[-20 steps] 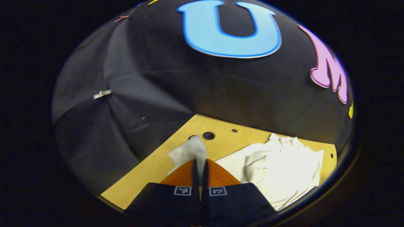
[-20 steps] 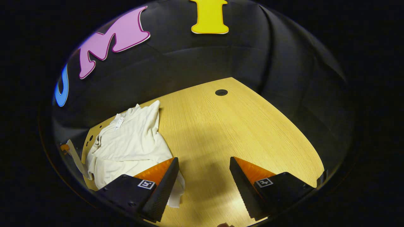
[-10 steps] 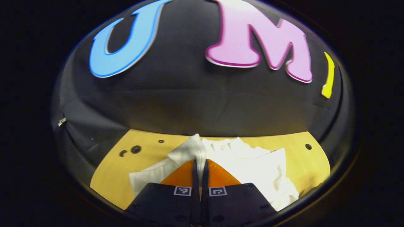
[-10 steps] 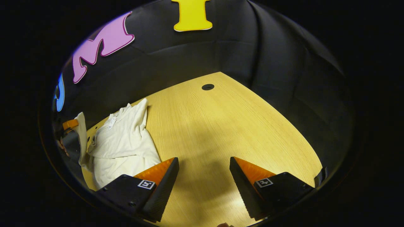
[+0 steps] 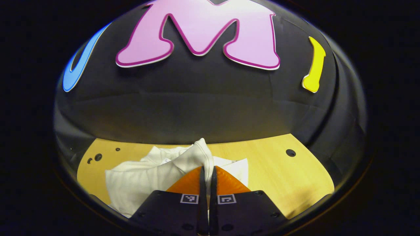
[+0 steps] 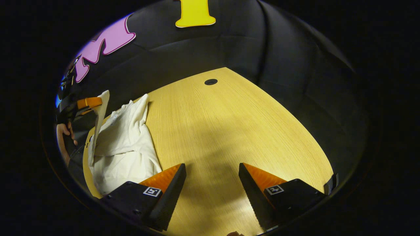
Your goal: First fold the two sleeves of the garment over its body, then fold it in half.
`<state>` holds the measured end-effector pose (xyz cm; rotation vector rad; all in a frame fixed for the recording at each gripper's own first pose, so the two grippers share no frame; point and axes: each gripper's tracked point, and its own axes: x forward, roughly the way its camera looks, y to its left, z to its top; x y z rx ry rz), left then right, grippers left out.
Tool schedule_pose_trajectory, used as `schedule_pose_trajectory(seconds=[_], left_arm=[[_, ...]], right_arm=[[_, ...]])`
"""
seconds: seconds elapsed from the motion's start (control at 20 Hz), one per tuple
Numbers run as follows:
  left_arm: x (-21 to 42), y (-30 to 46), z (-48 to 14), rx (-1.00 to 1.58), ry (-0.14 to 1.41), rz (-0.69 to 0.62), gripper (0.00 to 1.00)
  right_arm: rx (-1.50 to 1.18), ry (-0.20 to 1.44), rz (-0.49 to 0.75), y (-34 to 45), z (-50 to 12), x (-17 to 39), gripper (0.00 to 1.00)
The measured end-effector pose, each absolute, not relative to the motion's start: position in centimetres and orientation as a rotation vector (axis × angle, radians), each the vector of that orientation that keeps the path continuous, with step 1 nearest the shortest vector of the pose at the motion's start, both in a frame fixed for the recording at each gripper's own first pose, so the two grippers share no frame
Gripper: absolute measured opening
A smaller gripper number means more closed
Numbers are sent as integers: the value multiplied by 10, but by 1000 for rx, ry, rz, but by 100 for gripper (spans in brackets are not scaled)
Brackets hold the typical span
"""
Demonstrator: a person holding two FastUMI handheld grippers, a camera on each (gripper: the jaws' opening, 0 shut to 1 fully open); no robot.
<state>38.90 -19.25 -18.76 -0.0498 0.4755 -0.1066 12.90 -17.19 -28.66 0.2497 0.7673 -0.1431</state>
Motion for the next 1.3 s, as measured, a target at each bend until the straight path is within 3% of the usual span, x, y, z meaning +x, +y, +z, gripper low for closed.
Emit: schedule_pose_trajectory(seconds=[0.1, 0.2, 0.4, 0.85, 1.3], left_arm=[[387, -207, -193, -73, 492, -128, 13], [382, -217, -191, -84, 486, -136, 28], [358, -202, -176, -71, 434, -110, 100], [242, -51, -220, -128, 540, 89, 96], [123, 67, -307, -191, 775, 255, 98]], right_arm=[[256, 768, -140, -171, -288, 127, 99], [261, 764, -131, -169, -288, 125, 99], [274, 769, -117, -157, -288, 119, 99], [258, 804, -20, -94, -291, 104, 99], [251, 869, 62, -24, -315, 105, 99]])
